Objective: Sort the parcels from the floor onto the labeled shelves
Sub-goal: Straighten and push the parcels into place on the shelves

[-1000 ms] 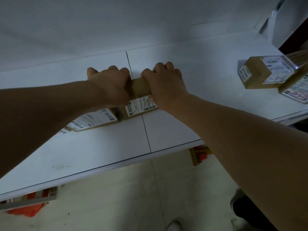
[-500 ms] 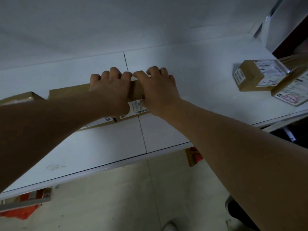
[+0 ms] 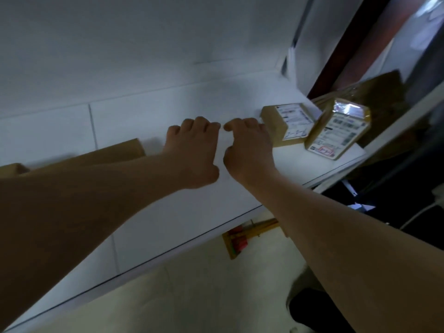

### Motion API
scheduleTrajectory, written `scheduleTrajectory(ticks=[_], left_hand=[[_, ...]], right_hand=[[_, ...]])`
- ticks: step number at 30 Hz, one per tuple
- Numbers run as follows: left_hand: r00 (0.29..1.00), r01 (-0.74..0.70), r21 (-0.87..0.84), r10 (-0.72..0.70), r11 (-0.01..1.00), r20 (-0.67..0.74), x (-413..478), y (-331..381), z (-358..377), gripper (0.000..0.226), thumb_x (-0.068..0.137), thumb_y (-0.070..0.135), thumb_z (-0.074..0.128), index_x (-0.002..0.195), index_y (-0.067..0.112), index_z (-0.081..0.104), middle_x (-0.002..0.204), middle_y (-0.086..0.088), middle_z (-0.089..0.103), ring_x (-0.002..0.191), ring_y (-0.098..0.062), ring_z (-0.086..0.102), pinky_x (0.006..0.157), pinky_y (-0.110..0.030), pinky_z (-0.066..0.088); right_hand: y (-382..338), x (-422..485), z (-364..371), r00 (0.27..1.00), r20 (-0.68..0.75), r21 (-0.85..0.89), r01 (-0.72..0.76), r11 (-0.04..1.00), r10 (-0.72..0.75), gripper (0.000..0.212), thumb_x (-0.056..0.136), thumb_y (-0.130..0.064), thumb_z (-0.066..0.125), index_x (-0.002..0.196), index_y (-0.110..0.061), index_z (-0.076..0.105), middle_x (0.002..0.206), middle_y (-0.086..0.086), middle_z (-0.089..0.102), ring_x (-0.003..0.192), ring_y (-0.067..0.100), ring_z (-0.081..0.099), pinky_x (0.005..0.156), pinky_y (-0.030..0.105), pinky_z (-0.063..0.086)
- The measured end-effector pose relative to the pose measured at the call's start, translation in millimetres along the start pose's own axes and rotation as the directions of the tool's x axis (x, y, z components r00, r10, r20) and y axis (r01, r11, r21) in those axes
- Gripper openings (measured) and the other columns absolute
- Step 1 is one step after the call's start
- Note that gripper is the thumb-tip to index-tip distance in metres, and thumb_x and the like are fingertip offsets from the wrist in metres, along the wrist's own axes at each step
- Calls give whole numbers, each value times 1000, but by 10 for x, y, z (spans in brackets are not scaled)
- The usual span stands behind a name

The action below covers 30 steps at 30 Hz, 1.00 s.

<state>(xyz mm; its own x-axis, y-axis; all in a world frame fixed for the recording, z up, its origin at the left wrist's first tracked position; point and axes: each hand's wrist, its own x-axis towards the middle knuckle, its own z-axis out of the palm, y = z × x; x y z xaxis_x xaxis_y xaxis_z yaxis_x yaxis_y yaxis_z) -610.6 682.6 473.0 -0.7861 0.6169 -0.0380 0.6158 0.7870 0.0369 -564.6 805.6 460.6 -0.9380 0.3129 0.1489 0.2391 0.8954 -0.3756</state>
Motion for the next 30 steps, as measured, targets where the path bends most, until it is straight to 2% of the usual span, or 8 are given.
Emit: scheduleTrajectory(ticks=[6, 10, 13, 16, 21, 24, 27, 30], left_hand=[[990, -130, -117, 136, 985, 44, 687, 729, 87, 90, 87, 24, 66, 156, 21, 9, 162, 1, 17, 147, -26, 18, 114, -44, 24], [985, -146, -195, 161, 970, 68, 986, 1028, 151, 85, 88, 15, 62, 156, 24, 11, 162, 3, 14, 145, -28, 19, 110, -47, 29], [982, -130, -220, 157, 967, 109, 1148, 1180, 196, 85, 88, 12, 59, 157, 23, 10, 163, 2, 11, 144, -29, 21, 110, -48, 31], [986, -96, -160, 116, 982, 117, 1207, 1254, 208, 79, 81, 18, 60, 151, 20, 24, 154, -3, 29, 136, -28, 32, 106, -48, 32], [986, -30, -48, 21, 998, -163, 1182, 1140, 261, 70, 70, 45, 65, 130, 17, 40, 124, -8, 47, 116, -30, 45, 96, -43, 34], [993, -47, -65, 39, 997, -107, 1227, 989, 285, 75, 74, 47, 64, 139, 21, 38, 142, -6, 35, 129, -29, 37, 104, -46, 30], [999, -48, -68, 47, 997, -16, 1202, 904, 289, 65, 81, 42, 56, 139, 21, 36, 139, -6, 41, 127, -29, 40, 103, -48, 32], [998, -61, -47, 62, 997, 5, 1057, 817, 287, 63, 83, 44, 55, 137, 20, 34, 131, -8, 43, 122, -30, 42, 100, -48, 34]], right_hand=[[887, 270, -234, 977, -102, -90, -198, 976, 188, 62, 82, -3, 58, 141, -17, 47, 139, 11, 47, 128, 34, 40, 103, 44, 36], [1219, 413, -304, 967, -55, -77, -253, 964, 249, 59, 90, -14, 55, 148, -15, 40, 153, 10, 36, 139, 33, 31, 111, 47, 31], [1383, 514, -325, 963, 60, -62, -261, 963, 264, 72, 87, -7, 61, 152, -14, 31, 158, 10, 27, 142, 34, 28, 114, 47, 32], [1416, 553, -291, 963, 101, -96, -239, 966, 248, 63, 86, -4, 62, 144, -14, 40, 151, 11, 35, 138, 32, 34, 111, 46, 38], [1385, 517, -273, 990, -83, -113, -126, 986, 117, 48, 83, -6, 63, 128, -18, 53, 126, 9, 52, 119, 29, 44, 96, 39, 37], [1346, 550, -298, 979, -4, -69, -204, 977, 204, 55, 84, -6, 63, 135, -21, 47, 137, 11, 43, 129, 33, 38, 104, 45, 38], [1286, 508, -266, 972, 101, 50, -219, 974, 213, 50, 86, -2, 58, 130, -20, 45, 122, 11, 50, 112, 32, 51, 88, 46, 55], [1220, 417, -205, 976, 84, 129, -212, 969, 203, 44, 86, -3, 55, 124, -23, 47, 118, 9, 49, 106, 28, 52, 79, 45, 58]])
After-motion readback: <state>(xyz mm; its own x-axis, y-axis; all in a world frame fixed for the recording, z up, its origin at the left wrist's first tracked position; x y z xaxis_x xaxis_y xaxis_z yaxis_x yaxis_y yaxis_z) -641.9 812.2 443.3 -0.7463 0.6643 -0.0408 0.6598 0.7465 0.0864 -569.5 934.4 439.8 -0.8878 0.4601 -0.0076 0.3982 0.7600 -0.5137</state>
